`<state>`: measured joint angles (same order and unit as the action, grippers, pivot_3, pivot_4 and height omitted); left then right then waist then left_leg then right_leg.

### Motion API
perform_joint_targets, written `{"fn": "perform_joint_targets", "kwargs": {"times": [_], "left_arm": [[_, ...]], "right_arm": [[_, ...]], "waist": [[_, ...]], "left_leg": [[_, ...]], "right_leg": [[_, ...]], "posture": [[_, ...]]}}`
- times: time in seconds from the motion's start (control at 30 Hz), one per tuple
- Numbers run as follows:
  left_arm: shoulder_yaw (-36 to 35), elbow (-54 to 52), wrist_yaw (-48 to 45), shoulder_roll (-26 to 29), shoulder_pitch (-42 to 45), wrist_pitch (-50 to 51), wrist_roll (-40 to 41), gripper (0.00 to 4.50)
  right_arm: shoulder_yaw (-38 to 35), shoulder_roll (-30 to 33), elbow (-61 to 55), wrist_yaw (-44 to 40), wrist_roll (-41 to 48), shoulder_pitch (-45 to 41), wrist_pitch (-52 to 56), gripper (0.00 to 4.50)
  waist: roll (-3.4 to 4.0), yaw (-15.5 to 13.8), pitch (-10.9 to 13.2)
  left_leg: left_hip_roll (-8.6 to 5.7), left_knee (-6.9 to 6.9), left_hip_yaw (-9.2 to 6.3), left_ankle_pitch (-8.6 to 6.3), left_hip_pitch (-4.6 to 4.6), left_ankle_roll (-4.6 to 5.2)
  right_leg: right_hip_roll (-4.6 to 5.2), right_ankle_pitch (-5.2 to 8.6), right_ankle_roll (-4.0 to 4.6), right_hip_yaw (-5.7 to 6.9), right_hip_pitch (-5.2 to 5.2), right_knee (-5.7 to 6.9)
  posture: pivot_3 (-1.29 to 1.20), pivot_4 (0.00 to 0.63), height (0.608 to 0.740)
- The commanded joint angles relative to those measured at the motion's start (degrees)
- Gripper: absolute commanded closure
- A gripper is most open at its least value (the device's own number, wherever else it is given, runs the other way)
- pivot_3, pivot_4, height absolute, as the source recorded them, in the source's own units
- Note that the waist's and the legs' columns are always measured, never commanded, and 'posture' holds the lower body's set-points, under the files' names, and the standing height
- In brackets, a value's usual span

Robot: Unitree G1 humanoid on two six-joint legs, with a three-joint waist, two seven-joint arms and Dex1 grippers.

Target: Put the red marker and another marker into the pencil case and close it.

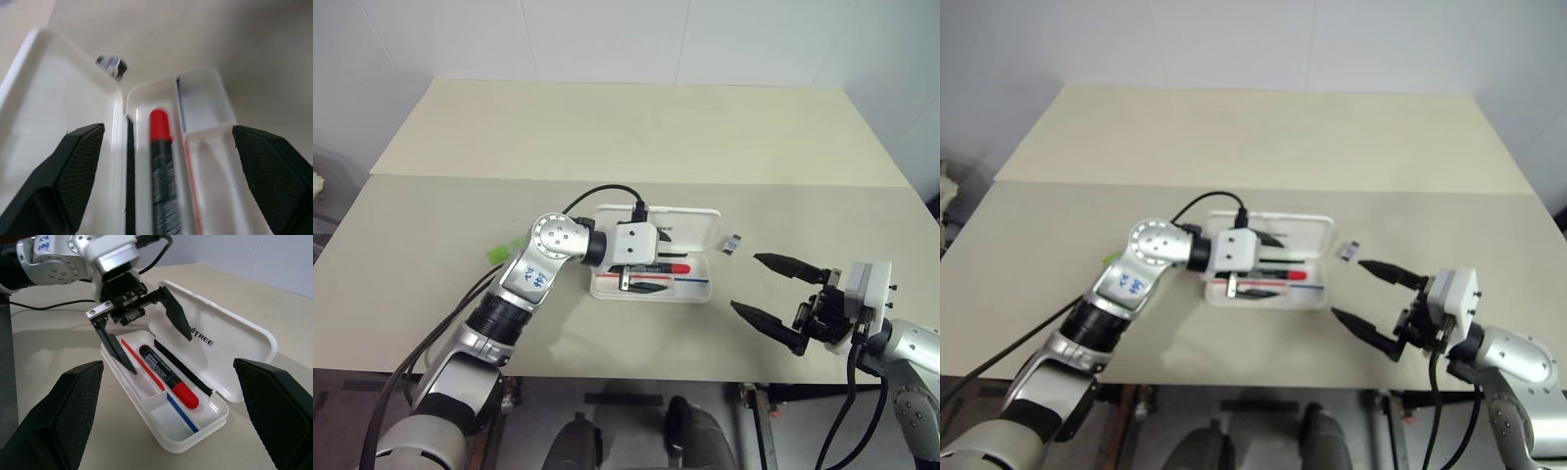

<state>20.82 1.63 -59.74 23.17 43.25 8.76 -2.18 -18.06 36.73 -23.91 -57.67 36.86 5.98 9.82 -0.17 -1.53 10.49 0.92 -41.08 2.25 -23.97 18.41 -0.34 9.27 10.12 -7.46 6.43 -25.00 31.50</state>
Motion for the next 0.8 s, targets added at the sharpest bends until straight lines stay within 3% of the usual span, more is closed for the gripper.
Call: {"fn": "perform_joint_targets", "kwargs": {"times": [0.03,0.17,0.37,0.53,0.8], "left_arm": [[-1.64,-9.23,-0.25,0.63,-1.67,4.34,3.17,0.03],[-3.98,-18.91,0.03,1.82,-4.62,10.9,7.95,0.03],[-13.67,-30.52,3.29,4.39,-9.05,19.77,18.33,0.03],[-22.03,-32.65,11.07,8.37,-10.91,28.25,19.42,0.03],[-35.37,-30.16,15.75,21.41,-20.42,32.24,17.37,0.03]], "right_arm": [[-0.36,0.15,0.63,-1.01,-0.1,-0.33,-1.86,0.0],[-0.39,0.12,0.68,-0.89,0.09,-0.5,-1.85,0.0],[-0.1,0.61,-4.5,0.53,3.61,-0.95,1.14,0.0],[-1.2,1.29,-8.75,1.16,10.91,-2.8,4.98,0.0],[-4.31,8.0,-7.99,-5.71,17.74,-5.07,8.41,0.0]], "waist": [[0.0,0.02,0.0],[0.0,0.06,0.0],[0.01,0.12,0.0],[0.02,0.2,0.01],[0.03,0.22,0.01]], "left_leg": [[0.0,0.0,0.0,0.0,0.0,0.0],[0.01,0.01,0.0,0.0,0.0,0.0],[0.02,-0.01,-0.01,0.0,-0.03,0.0],[0.03,0.01,-0.06,-0.01,-0.12,0.0],[0.06,0.07,-0.06,-0.04,-0.17,0.0]], "right_leg": [[0.0,0.0,0.0,0.0,0.0,0.0],[0.0,0.0,0.0,-0.02,0.0,0.0],[0.0,0.0,0.01,-0.07,0.02,0.03],[-0.01,0.01,0.01,-0.07,0.34,0.01],[-0.06,0.04,0.06,-0.04,0.27,-0.05]], "posture": [[0.0,0.15,0.74],[0.0,0.15,0.74],[0.0,0.15,0.74],[0.0,0.15,0.74],[0.0,0.15,0.74]]}}
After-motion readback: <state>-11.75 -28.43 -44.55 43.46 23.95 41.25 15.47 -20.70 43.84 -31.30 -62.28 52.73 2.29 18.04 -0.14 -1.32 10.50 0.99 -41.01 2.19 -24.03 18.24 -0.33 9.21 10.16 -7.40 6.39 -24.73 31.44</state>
